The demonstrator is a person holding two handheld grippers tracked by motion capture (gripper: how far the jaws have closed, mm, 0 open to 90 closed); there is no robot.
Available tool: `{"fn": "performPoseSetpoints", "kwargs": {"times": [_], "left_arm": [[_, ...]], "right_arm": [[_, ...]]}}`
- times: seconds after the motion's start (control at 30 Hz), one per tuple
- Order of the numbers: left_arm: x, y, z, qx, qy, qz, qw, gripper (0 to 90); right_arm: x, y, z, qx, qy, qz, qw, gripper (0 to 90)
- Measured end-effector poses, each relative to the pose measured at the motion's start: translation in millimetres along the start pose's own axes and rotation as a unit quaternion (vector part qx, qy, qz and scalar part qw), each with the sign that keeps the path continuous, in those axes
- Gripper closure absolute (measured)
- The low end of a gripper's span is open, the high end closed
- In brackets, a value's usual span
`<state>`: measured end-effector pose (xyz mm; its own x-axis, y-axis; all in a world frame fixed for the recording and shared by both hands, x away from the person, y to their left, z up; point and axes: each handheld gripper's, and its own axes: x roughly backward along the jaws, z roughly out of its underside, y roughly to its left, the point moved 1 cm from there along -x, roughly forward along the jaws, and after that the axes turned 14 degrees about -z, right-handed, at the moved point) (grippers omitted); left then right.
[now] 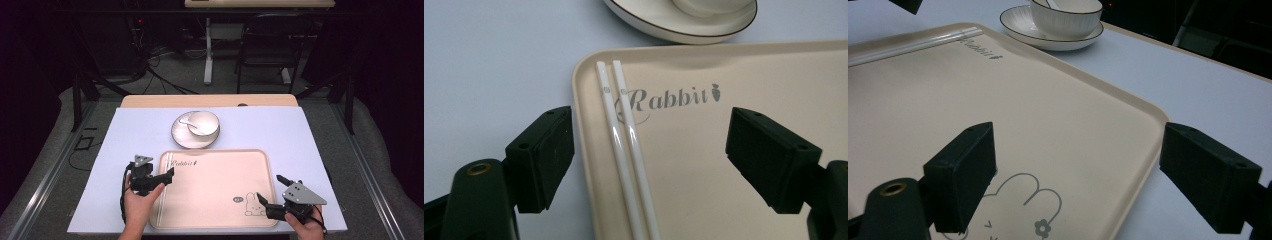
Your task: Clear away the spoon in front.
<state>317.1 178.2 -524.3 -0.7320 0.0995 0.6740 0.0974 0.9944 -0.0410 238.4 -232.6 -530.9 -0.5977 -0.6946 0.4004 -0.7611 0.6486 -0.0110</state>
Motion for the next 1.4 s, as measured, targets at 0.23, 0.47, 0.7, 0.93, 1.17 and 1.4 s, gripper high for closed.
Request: {"fn": "performPoseSetpoints", "kwargs": {"times": [0.23,0.47,0.7,0.93,1.17,1.4], "left_arm": [[-0.6,-0.5,-11.8,-0.007,0.0,0.002,1.0,20.5],[-0.3,-4.7,-20.1,-0.012,-0.003,0.006,0.9999,20.5],[0.7,-8.5,-27.2,-0.012,-0.005,0.01,0.9999,20.5],[-0.4,-10.2,-34.1,-0.011,-0.007,0.012,0.9998,20.5],[-8.6,-9.6,-42.7,-0.01,-0.001,0.012,0.9999,20.5],[-13.7,-12.5,-52.9,-0.012,-0.004,0.01,0.9999,20.6]], "right_arm": [[-0.1,-0.6,0.1,0.0,0.0,0.0,1.0,14.6],[-0.3,-0.2,0.0,0.0,0.0,0.0,1.0,14.6],[0.0,-0.3,0.0,0.0,0.0,0.0,1.0,14.6],[-0.2,-0.3,0.1,0.0,0.0,-0.001,1.0,14.5],[-0.4,-0.2,0.1,-0.001,0.001,-0.001,1.0,14.6],[-0.7,-0.6,0.0,-0.001,0.0,-0.002,1.0,14.6]]}}
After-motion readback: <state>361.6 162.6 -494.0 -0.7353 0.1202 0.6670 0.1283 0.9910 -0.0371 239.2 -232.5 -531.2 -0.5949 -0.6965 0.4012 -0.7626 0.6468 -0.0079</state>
